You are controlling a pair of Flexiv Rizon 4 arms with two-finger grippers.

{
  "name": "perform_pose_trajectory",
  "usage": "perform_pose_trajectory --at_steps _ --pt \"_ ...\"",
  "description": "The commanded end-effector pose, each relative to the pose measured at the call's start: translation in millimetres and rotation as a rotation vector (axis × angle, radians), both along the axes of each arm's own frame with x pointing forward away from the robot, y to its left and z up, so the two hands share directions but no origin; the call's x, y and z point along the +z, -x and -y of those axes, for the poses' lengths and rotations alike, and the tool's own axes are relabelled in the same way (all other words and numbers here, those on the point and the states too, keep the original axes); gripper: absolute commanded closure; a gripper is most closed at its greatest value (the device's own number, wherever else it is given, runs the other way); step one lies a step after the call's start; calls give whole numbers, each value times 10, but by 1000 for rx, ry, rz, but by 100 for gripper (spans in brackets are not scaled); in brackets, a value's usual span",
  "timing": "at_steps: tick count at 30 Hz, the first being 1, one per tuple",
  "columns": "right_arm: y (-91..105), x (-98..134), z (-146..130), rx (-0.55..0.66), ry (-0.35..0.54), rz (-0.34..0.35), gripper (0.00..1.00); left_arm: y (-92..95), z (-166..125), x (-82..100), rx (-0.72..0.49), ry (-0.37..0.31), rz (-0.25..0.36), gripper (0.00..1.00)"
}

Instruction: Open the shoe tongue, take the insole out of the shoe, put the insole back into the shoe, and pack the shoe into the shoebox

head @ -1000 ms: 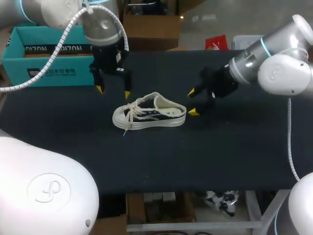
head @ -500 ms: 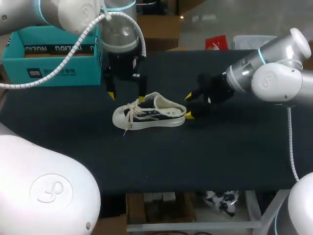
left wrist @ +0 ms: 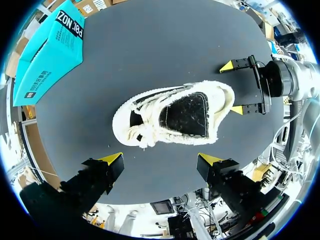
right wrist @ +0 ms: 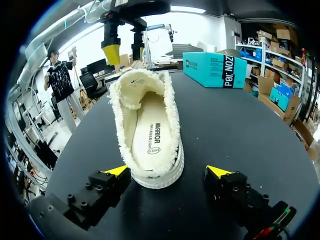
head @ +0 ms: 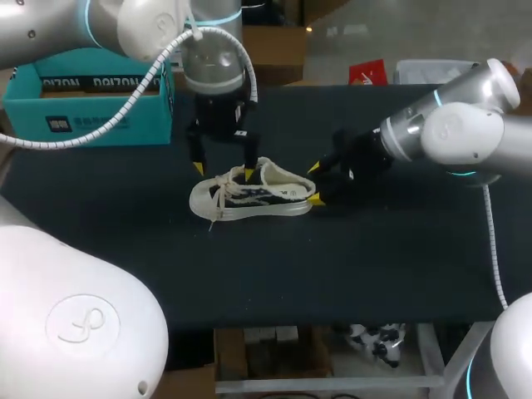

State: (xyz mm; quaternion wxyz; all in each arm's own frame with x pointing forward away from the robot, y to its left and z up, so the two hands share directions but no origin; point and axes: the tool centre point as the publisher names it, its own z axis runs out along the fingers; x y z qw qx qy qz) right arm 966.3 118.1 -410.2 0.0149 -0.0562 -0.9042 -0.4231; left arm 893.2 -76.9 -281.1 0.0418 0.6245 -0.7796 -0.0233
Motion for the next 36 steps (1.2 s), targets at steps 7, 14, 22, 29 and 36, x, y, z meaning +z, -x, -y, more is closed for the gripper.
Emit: perform_pose_trajectory --at_steps 7,14,22,29,36 --pt "19 -60 -8 13 -16 2 0 -31 126 -74 -11 -16 -8 0" --pt "54 -74 -14 20 -42 25 0 -44 163 -110 -16 -14 -16 0" --pt "81 -91 -68 34 -97 64 0 -53 187 -148 -17 -13 -24 0" --pt "84 -97 -173 33 -121 52 0 -55 199 -175 -18 -7 -27 0" --pt "86 -136 -256 38 -148 54 0 -54 209 -198 -17 -9 -27 0"
